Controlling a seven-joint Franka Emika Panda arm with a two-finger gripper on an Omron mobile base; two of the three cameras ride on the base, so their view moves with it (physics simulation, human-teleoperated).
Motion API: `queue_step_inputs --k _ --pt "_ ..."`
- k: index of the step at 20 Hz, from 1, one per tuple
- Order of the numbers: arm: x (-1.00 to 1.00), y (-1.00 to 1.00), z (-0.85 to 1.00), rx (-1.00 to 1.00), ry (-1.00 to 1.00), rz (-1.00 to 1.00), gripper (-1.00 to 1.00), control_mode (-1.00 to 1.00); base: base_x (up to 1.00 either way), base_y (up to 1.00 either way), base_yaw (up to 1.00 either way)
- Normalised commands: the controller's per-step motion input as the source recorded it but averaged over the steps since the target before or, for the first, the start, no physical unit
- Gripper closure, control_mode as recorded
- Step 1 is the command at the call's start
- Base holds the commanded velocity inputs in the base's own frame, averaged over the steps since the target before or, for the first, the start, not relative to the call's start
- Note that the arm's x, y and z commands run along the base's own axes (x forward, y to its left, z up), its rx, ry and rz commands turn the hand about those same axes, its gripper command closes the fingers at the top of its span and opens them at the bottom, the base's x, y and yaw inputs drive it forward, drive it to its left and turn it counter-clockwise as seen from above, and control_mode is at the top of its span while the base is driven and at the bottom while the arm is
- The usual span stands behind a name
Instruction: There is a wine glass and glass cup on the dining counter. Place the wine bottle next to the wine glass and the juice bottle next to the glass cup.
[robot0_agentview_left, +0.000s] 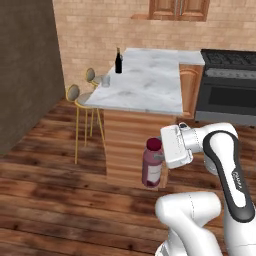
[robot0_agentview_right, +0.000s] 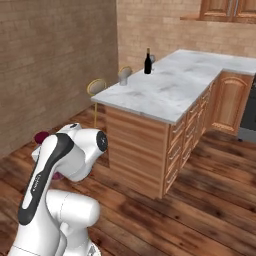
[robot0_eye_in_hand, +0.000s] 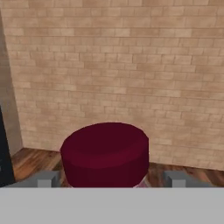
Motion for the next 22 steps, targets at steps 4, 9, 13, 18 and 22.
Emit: queue_step_inputs --k 4,9,13,18,22 --pt "0.0 0.0 0.0 0.0 0.0 0.0 1.0 1.0 0.76 0.47 -0.12" --pt "0.0 0.0 0.0 0.0 0.0 0.0 1.0 1.0 0.66 0.4 -0.33" --pt "0.0 0.0 0.0 0.0 0.0 0.0 1.0 1.0 0.73 0.4 -0.27" --pt "0.0 0.0 0.0 0.0 0.0 0.0 1.0 1.0 0.69 0.53 -0.13" --pt "0.0 0.0 0.0 0.0 0.0 0.0 1.0 1.0 0.67 0.65 0.0"
